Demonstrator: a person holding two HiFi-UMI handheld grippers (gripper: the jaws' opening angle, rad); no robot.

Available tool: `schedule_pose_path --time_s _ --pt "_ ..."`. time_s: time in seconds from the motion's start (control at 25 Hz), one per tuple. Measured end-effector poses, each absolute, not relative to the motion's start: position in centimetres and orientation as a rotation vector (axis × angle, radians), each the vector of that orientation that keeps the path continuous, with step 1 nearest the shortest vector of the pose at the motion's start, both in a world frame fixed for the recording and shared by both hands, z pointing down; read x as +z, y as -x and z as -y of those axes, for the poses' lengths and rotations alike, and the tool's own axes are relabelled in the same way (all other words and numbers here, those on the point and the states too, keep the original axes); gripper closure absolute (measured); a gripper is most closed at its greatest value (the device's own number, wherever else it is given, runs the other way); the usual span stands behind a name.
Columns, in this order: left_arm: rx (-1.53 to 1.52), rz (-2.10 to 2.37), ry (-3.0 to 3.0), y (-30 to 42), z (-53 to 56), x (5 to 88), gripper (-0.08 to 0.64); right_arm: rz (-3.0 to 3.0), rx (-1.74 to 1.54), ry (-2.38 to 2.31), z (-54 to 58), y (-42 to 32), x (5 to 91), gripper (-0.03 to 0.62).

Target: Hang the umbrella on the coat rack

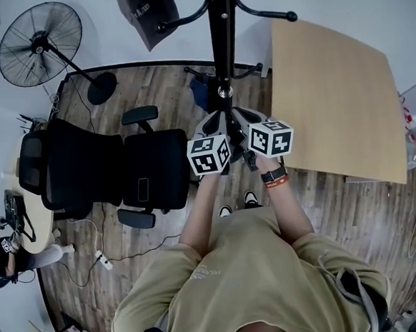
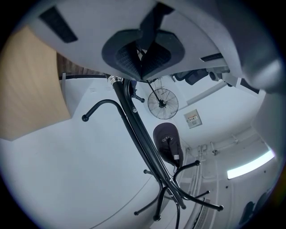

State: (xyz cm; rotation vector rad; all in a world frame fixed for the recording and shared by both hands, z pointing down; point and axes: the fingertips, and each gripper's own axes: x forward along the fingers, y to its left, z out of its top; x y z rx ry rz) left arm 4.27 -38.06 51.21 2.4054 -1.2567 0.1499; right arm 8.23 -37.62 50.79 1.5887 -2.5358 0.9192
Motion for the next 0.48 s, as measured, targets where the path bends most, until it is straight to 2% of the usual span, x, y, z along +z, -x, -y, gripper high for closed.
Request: schedule_pose_path --time_s 0.48 --pt "0.175 1.249 -2.408 -4.3 38.6 52.4 0.537 2.522 0.936 -1.59 38.2 -8.9 51.8 0.574"
